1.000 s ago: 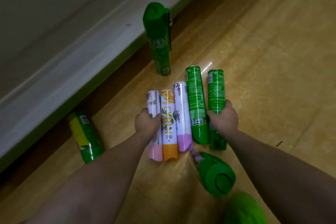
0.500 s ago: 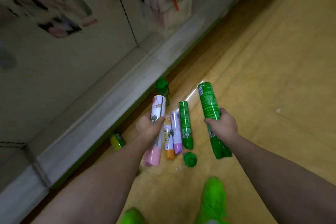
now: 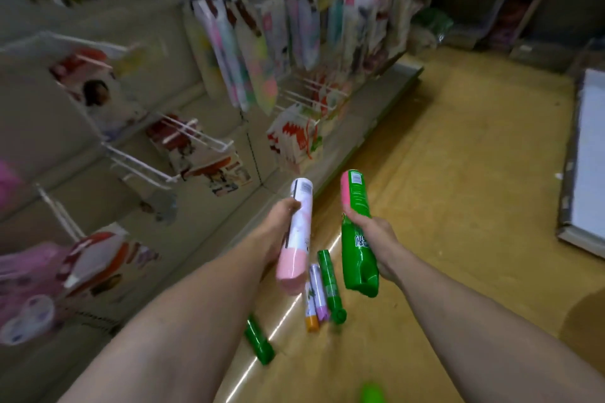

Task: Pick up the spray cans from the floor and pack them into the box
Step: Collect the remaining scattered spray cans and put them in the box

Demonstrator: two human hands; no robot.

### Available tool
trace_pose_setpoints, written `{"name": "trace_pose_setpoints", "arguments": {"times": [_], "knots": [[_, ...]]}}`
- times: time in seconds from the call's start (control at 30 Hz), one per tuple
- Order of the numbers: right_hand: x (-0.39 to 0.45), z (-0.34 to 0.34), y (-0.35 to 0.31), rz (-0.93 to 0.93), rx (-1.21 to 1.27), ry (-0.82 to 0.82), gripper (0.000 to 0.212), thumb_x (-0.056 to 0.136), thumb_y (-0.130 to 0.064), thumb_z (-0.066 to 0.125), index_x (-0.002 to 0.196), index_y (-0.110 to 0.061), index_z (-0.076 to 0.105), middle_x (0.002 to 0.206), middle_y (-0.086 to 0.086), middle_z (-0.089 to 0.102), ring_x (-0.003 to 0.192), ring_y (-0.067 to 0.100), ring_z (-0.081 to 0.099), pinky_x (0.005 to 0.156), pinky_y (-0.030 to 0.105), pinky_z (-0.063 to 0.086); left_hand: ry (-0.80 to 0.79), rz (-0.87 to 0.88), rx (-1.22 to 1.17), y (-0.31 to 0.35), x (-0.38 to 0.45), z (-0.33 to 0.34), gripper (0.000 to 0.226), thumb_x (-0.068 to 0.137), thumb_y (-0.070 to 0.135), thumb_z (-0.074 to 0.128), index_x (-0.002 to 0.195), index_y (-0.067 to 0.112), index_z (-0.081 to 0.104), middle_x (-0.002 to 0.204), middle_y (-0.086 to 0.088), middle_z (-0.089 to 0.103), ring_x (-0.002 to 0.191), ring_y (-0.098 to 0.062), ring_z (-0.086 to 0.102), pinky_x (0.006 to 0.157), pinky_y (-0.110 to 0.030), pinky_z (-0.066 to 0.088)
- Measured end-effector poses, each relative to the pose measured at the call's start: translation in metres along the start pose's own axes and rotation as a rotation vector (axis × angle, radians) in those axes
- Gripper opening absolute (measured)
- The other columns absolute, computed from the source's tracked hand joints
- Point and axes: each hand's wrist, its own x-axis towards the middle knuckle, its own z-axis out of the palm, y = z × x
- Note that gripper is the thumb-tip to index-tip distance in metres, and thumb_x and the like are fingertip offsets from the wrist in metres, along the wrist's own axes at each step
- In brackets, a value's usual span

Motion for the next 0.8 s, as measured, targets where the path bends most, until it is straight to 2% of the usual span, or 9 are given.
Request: {"name": "trace_pose_setpoints", "arguments": {"times": [0.07, 0.13, 0.27, 0.37, 0.43, 0.53, 0.6, 0.73, 0.8], "knots": [[-0.029, 0.003, -0.016, -0.026, -0.042, -0.032, 0.057, 0.071, -0.033, 0.089, 0.112, -0.004, 0.063, 0.087, 0.016, 0.069, 0.065, 0.026, 0.067, 0.057, 0.032, 0.053, -0.06, 0.016, -0.007, 0.015, -0.042, -0.002, 0.028, 0.092, 0.034, 0.056, 0.087, 0.006, 0.057, 0.064, -0.012, 0.056, 0.054, -0.024, 0.053, 0.053, -0.027, 0.046], [-0.055, 0.005, -0.031, -0.065, -0.1, -0.081, 0.065, 0.068, -0.027, 0.09, 0.12, -0.004, 0.058, 0.092, 0.017, 0.07, 0.07, 0.029, 0.069, 0.058, 0.033, 0.054, -0.042, 0.06, 0.007, 0.021, -0.083, -0.004, 0.028, 0.09, 0.033, 0.065, 0.098, 0.007, 0.056, 0.068, -0.011, 0.055, 0.055, -0.022, 0.054, 0.051, -0.025, 0.047], [-0.097, 0.007, -0.055, -0.136, -0.194, -0.201, 0.077, 0.067, -0.027, 0.09, 0.13, -0.008, 0.05, 0.106, 0.019, 0.068, 0.084, 0.032, 0.072, 0.059, 0.034, 0.058, 0.094, 0.184, 0.021, 0.018, -0.15, -0.012, 0.032, 0.086, 0.025, 0.072, 0.108, 0.007, 0.057, 0.072, -0.013, 0.061, 0.052, -0.022, 0.059, 0.048, -0.026, 0.051], [-0.133, 0.013, -0.066, -0.192, -0.299, -0.326, 0.097, 0.054, -0.035, 0.094, 0.133, -0.01, 0.044, 0.109, 0.019, 0.067, 0.089, 0.035, 0.072, 0.072, 0.048, 0.062, 0.222, 0.275, -0.022, 0.008, -0.206, -0.016, 0.033, 0.087, 0.023, 0.07, 0.111, 0.005, 0.057, 0.08, -0.015, 0.062, 0.056, -0.023, 0.061, 0.047, -0.026, 0.052], [-0.165, 0.023, -0.07, -0.227, -0.351, -0.406, 0.081, 0.064, -0.03, 0.091, 0.127, -0.009, 0.045, 0.109, 0.019, 0.066, 0.09, 0.034, 0.071, 0.075, 0.046, 0.061, 0.288, 0.306, -0.057, 0.0, -0.243, -0.022, 0.034, 0.086, 0.023, 0.071, 0.111, 0.004, 0.058, 0.087, -0.017, 0.063, 0.062, -0.025, 0.062, 0.051, -0.029, 0.054], [-0.212, 0.041, -0.067, -0.289, -0.438, -0.503, 0.055, 0.075, -0.018, 0.085, 0.118, -0.001, 0.056, 0.095, 0.018, 0.07, 0.074, 0.027, 0.069, 0.058, 0.033, 0.058, 0.366, 0.327, -0.117, -0.022, -0.293, -0.039, 0.028, 0.087, 0.022, 0.069, 0.105, 0.005, 0.058, 0.085, -0.017, 0.064, 0.063, -0.026, 0.063, 0.052, -0.03, 0.054], [-0.241, 0.056, -0.056, -0.32, -0.494, -0.567, 0.052, 0.075, -0.016, 0.084, 0.117, 0.0, 0.058, 0.09, 0.019, 0.071, 0.066, 0.026, 0.069, 0.05, 0.029, 0.054, 0.414, 0.355, -0.172, -0.042, -0.328, -0.054, 0.023, 0.087, 0.019, 0.067, 0.104, 0.006, 0.057, 0.077, -0.015, 0.062, 0.058, -0.025, 0.061, 0.049, -0.029, 0.053], [-0.302, 0.093, -0.022, -0.366, -0.615, -0.706, 0.049, 0.074, -0.018, 0.085, 0.113, -0.004, 0.058, 0.09, 0.019, 0.071, 0.066, 0.026, 0.07, 0.051, 0.028, 0.054, 0.558, 0.444, -0.304, -0.09, -0.4, -0.092, 0.014, 0.084, 0.012, 0.07, 0.093, 0.003, 0.064, 0.062, -0.011, 0.062, 0.049, -0.022, 0.057, 0.046, -0.026, 0.049], [-0.337, 0.116, 0.0, -0.386, -0.668, -0.776, 0.043, 0.074, -0.016, 0.085, 0.107, -0.003, 0.06, 0.085, 0.017, 0.071, 0.062, 0.024, 0.068, 0.05, 0.028, 0.053, 0.622, 0.47, -0.368, -0.123, -0.435, -0.116, 0.027, 0.079, 0.015, 0.073, 0.1, 0.001, 0.064, 0.065, -0.012, 0.064, 0.052, -0.024, 0.059, 0.05, -0.029, 0.051]]}}
